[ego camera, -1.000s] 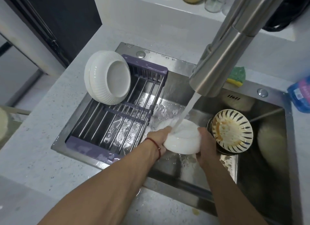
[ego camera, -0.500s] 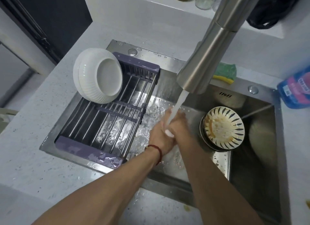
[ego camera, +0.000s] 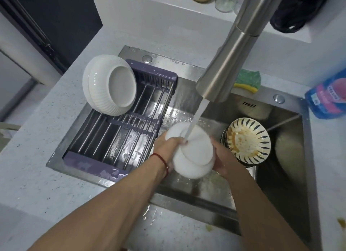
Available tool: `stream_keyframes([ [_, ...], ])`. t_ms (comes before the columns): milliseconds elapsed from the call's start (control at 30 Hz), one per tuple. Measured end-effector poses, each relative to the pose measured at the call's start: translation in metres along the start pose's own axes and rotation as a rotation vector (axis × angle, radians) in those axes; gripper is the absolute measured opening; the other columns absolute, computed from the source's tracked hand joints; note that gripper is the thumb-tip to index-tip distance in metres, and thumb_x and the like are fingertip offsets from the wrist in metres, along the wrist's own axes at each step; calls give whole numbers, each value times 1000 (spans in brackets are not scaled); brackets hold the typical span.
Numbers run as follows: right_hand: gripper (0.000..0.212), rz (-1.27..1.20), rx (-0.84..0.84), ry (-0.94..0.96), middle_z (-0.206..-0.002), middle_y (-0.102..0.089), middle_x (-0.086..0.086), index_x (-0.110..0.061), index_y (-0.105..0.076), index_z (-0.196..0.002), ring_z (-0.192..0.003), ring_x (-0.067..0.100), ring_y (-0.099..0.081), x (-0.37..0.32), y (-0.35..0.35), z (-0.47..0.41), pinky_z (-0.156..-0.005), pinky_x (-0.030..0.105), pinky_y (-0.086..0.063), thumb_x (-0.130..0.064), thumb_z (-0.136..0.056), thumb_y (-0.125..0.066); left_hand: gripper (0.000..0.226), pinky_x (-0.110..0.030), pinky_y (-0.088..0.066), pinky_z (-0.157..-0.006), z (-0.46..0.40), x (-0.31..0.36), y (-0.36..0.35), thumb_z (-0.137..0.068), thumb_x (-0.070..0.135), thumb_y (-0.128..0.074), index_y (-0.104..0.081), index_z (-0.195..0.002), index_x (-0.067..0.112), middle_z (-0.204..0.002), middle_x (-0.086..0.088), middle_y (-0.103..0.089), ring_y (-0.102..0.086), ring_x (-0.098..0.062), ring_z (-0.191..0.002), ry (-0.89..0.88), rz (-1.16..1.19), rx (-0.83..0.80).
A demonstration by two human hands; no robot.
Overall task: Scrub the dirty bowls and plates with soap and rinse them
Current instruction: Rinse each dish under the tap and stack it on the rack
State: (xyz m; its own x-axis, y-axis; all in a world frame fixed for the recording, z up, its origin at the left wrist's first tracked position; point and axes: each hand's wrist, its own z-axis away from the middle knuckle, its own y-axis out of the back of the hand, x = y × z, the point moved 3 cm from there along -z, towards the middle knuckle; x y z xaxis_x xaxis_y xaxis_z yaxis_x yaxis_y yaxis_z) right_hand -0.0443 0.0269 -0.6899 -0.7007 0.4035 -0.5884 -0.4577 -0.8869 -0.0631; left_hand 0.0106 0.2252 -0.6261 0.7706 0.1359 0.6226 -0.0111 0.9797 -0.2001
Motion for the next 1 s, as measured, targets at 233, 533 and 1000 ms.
stream_keyframes([
  [233, 26, 254, 169, 413, -100, -68, 3, -12, -61, -110, -87, 21, -65, -35, -41, 79, -63, 29, -47, -33, -97, -68, 42, -43, -39, -117, 3, -4, -30, -112, 41, -37, -55, -140, 16, -143, -9, -57, -54, -33, -134, 27, -301, 9],
  [533, 35, 1251, -60, 847, -113, -72, 0, -20, -61, -118, -99, 24, -68, -9, -56, 112, -79, 34, -51, -50, -101, -55, 49, -62, -59, -89, -3, 1, 0, -108, 48, -44, -54, -133, 7, -110, -21, -74, -75, -43, -96, 106, -76, 138],
  [1000, 73, 1737, -37, 679, -168, -15, 15, -13, -21, -160, -155, 37, -10, -12, -49, 68, -123, 55, -20, -50, -101, 1, 61, -44, -66, -72, -5, -5, -8, -103, 61, -37, -59, -138, 17, -117, -15, -76, -77, -31, -96, 68, 110, 50],
])
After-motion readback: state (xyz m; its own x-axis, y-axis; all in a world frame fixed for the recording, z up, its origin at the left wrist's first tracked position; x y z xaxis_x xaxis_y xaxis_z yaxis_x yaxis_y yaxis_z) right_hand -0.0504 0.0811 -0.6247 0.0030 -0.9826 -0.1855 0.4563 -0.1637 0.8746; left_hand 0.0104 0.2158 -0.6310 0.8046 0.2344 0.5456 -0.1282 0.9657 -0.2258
